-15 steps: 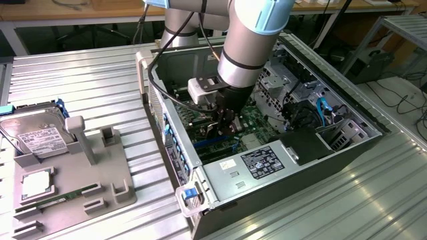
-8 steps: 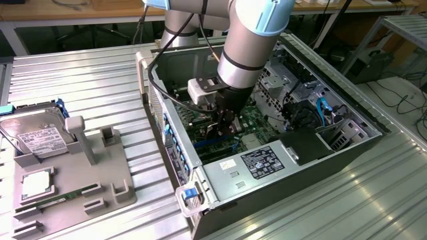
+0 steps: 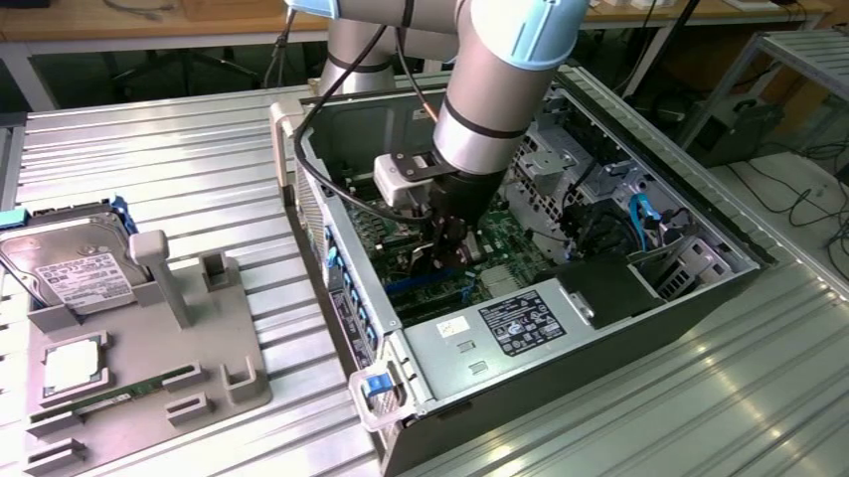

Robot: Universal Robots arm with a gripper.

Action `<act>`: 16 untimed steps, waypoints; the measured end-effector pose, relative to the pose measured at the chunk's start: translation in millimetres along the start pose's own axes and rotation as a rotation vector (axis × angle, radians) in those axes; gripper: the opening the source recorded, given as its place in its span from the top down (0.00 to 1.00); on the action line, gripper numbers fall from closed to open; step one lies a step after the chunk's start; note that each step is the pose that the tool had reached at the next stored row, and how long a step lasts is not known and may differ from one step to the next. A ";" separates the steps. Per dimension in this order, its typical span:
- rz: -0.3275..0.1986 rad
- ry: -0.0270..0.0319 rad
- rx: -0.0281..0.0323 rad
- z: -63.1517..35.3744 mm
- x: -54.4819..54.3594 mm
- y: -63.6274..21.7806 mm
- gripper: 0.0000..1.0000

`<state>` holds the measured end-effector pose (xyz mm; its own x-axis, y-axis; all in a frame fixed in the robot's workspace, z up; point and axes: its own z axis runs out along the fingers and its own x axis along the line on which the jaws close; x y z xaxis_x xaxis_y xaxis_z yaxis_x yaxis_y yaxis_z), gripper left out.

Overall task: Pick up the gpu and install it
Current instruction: 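Insert the gpu into the slot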

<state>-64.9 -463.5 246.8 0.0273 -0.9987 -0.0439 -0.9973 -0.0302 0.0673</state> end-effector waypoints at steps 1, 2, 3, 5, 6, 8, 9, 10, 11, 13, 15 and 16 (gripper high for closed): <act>0.000 0.0000 -0.0023 0.0 0.0 -0.3 0.72; 0.000 0.0000 -0.0025 0.0 0.0 -0.3 0.72; 0.000 0.0000 -0.0028 0.1 0.1 -0.3 0.72; 0.000 -0.0002 -0.0029 0.3 0.1 -1.2 0.72; 0.000 -0.0002 -0.0029 0.4 0.1 -1.8 0.72; 0.000 -0.0002 -0.0028 0.8 0.1 -2.2 0.72; 0.000 -0.0002 -0.0028 1.0 0.1 -2.2 0.72; 0.000 -0.0002 -0.0028 1.2 0.1 -2.2 0.72; 0.000 -0.0002 -0.0028 1.5 0.1 -2.3 0.72; 0.000 -0.0003 -0.0028 2.8 0.1 -2.4 0.72; 0.000 0.0000 -0.0037 4.8 0.3 -2.5 0.72; 0.000 0.0003 -0.0044 5.9 0.4 -2.5 0.72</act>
<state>-62.8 -463.5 240.7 0.0270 -0.9987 -0.0436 -0.9970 -0.0301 0.0717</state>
